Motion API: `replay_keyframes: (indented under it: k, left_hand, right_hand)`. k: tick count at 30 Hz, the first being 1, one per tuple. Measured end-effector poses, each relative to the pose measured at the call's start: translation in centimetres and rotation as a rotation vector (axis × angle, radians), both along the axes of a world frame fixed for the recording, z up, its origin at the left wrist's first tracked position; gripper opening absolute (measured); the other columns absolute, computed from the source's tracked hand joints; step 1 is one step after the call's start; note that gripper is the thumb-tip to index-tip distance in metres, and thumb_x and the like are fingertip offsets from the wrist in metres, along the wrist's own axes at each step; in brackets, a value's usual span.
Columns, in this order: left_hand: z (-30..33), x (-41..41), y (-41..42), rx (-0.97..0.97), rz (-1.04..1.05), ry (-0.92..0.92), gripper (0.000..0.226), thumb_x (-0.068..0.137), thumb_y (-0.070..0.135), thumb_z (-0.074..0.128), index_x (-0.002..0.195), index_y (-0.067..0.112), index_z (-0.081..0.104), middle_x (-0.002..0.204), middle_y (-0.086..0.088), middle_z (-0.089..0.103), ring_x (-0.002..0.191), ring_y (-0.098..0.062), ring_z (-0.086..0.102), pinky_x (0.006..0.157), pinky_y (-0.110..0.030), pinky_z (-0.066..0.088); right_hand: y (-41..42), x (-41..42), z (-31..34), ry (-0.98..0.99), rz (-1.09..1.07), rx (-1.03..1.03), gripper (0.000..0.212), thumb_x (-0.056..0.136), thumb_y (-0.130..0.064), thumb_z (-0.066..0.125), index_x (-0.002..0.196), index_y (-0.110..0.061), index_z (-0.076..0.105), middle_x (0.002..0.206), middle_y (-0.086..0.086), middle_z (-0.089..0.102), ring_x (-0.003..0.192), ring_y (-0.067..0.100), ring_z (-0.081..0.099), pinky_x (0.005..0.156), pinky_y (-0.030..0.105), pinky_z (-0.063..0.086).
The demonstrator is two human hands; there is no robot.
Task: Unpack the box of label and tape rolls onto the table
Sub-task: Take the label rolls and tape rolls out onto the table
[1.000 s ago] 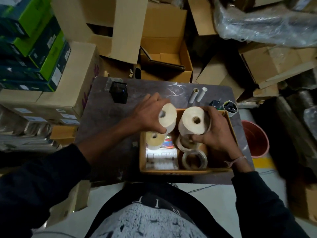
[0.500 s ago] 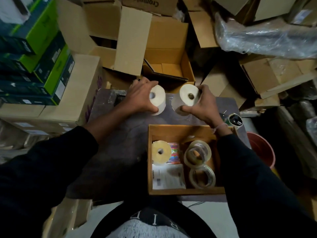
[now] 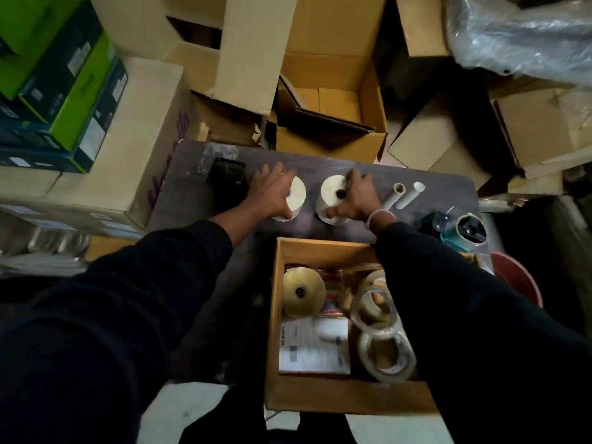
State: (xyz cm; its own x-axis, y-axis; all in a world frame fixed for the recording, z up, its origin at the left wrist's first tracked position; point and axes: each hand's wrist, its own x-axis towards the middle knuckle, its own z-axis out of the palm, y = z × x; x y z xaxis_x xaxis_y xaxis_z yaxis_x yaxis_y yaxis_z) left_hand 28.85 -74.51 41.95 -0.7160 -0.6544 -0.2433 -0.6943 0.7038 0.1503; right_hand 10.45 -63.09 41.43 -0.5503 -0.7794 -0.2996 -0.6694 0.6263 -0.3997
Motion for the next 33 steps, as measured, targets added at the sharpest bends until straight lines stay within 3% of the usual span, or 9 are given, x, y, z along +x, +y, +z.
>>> replay_keyframes:
  k: [8, 13, 19, 21, 26, 28, 30, 33]
  left_hand:
    - [-2.6, -1.9, -0.9, 0.021, 0.041, -0.017, 0.105, 0.068, 0.039, 0.09, 0.155, 0.023, 0.033, 0.152, -0.012, 0.038, 0.133, -0.04, 0.042, 0.107, -0.046, 0.041]
    - [-3.3, -1.9, -0.6, 0.092, 0.084, -0.013, 0.112, 0.071, 0.035, 0.091, 0.159, 0.022, 0.024, 0.157, -0.011, 0.035, 0.139, -0.039, 0.04, 0.108, -0.046, 0.041]
    - [-1.3, -1.2, 0.4, 0.171, 0.026, 0.065, 0.115, 0.076, 0.033, 0.088, 0.163, 0.014, 0.014, 0.169, -0.017, 0.014, 0.156, -0.037, 0.014, 0.127, -0.047, 0.017]
    - [0.5, -0.8, 1.4, 0.201, 0.028, 0.156, 0.104, 0.08, 0.03, 0.085, 0.161, 0.013, 0.022, 0.169, -0.017, 0.017, 0.157, -0.032, 0.016, 0.126, -0.043, 0.02]
    - [6.3, 1.3, 5.4, 0.212, 0.034, 0.44, 0.065, 0.085, 0.019, 0.08, 0.143, 0.008, 0.054, 0.146, -0.013, 0.052, 0.137, -0.029, 0.049, 0.11, -0.04, 0.041]
    - [8.0, 2.1, 7.6, 0.207, 0.015, 0.518, 0.052, 0.084, 0.019, 0.08, 0.133, 0.009, 0.062, 0.131, -0.011, 0.062, 0.119, -0.026, 0.062, 0.099, -0.039, 0.052]
    - [9.3, 2.8, 10.0, 0.246, -0.022, 0.589, 0.038, 0.084, 0.017, 0.078, 0.12, 0.011, 0.069, 0.118, -0.007, 0.067, 0.104, -0.018, 0.067, 0.087, -0.031, 0.056]
    - [10.0, 3.4, 13.7, 0.283, -0.134, 0.625, 0.02, 0.083, 0.014, 0.076, 0.102, 0.013, 0.073, 0.098, 0.001, 0.072, 0.081, -0.007, 0.066, 0.071, -0.015, 0.049]
  right_hand:
    - [-2.3, -0.3, -2.6, 0.022, 0.085, 0.045, 0.099, 0.061, -0.034, 0.093, 0.138, -0.009, 0.036, 0.142, 0.013, 0.041, 0.125, 0.033, 0.052, 0.099, 0.038, 0.046]
    - [-2.5, 0.2, -3.1, 0.004, 0.101, 0.091, 0.104, 0.062, -0.03, 0.093, 0.142, -0.007, 0.031, 0.144, 0.013, 0.036, 0.128, 0.035, 0.052, 0.105, 0.041, 0.048]
    - [-1.4, 0.5, -0.1, -0.037, 0.103, 0.133, 0.126, 0.065, -0.031, 0.093, 0.157, -0.006, 0.011, 0.161, 0.019, 0.016, 0.143, 0.037, 0.036, 0.116, 0.039, 0.035]
    - [-0.3, 0.6, 2.4, 0.01, 0.11, 0.109, 0.114, 0.073, -0.028, 0.088, 0.158, -0.006, 0.016, 0.162, 0.02, 0.013, 0.143, 0.038, 0.037, 0.117, 0.038, 0.035]
    - [4.8, 1.5, 8.9, 0.005, 0.07, -0.186, 0.066, 0.078, -0.016, 0.084, 0.137, -0.008, 0.054, 0.139, 0.013, 0.049, 0.112, 0.03, 0.065, 0.098, 0.036, 0.052]
    - [7.7, 2.1, 11.1, -0.096, 0.033, -0.283, 0.046, 0.081, -0.01, 0.081, 0.123, -0.01, 0.064, 0.122, 0.009, 0.065, 0.101, 0.023, 0.07, 0.089, 0.033, 0.057]
    - [10.8, 2.9, 13.0, -0.288, 0.049, -0.316, 0.023, 0.084, -0.002, 0.075, 0.106, -0.009, 0.07, 0.101, 0.011, 0.073, 0.091, 0.027, 0.073, 0.084, 0.04, 0.062]
    - [14.7, 2.9, 14.1, -0.498, 0.194, -0.154, 0.012, 0.088, -0.001, 0.071, 0.098, -0.008, 0.075, 0.091, 0.01, 0.078, 0.085, 0.03, 0.075, 0.08, 0.038, 0.063]
